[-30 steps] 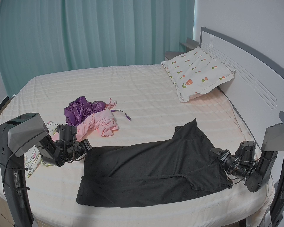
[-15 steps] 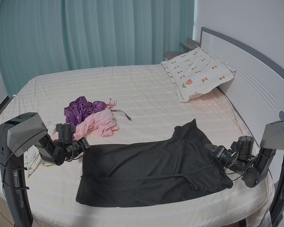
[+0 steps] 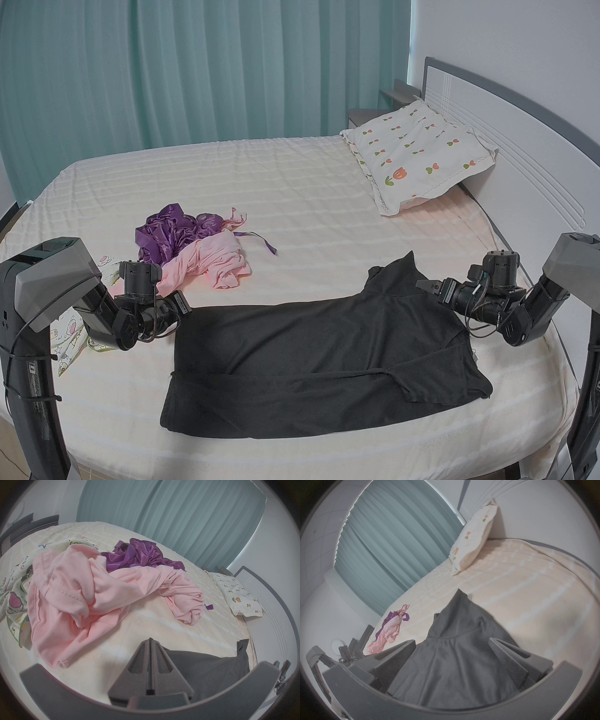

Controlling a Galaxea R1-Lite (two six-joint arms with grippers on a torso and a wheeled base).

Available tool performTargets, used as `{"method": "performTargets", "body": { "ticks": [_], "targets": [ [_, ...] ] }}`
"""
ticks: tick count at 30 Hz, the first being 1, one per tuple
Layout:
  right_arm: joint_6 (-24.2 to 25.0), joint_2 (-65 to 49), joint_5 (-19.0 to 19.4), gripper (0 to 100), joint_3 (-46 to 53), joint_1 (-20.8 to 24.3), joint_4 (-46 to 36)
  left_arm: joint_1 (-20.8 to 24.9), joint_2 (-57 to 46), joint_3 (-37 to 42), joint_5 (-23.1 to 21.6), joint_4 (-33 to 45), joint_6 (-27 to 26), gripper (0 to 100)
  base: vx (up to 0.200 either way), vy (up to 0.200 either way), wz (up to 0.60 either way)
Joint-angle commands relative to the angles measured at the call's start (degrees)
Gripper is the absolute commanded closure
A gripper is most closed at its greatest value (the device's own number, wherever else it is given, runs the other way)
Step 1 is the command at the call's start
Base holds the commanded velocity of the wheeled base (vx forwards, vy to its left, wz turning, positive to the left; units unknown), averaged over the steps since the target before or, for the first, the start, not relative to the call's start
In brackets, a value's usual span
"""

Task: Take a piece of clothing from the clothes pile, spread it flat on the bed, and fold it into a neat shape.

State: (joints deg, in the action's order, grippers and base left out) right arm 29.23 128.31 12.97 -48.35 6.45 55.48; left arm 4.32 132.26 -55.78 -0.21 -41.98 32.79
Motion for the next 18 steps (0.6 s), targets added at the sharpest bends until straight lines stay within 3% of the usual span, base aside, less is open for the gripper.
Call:
{"method": "performTargets", "body": {
  "ticks": [1, 6, 11, 18],
  "targets": [
    [-6.5, 7.8, 4.3, 0, -13.2, -3.5, -7.5, 0.5, -0.8, 0.5, 0.1, 0.1, 0.5, 100, 0.000, 0.000, 0.00],
    [-11.0, 13.2, 4.3, 0, -25.5, -3.9, -17.5, 0.5, -1.1, 0.1, 0.7, 0.2, 1.7, 100, 0.000, 0.000, 0.00],
    [-11.9, 17.1, 4.3, 0, -34.3, -3.5, -23.0, 0.7, -2.1, 0.8, 0.7, 0.2, 1.9, 100, 0.000, 0.000, 0.00],
    [-12.0, 19.2, 4.3, 0, -38.5, -3.5, -25.9, 1.3, -2.4, 0.8, 0.7, 0.1, 2.5, 100, 0.000, 0.000, 0.00]
  ]
}}
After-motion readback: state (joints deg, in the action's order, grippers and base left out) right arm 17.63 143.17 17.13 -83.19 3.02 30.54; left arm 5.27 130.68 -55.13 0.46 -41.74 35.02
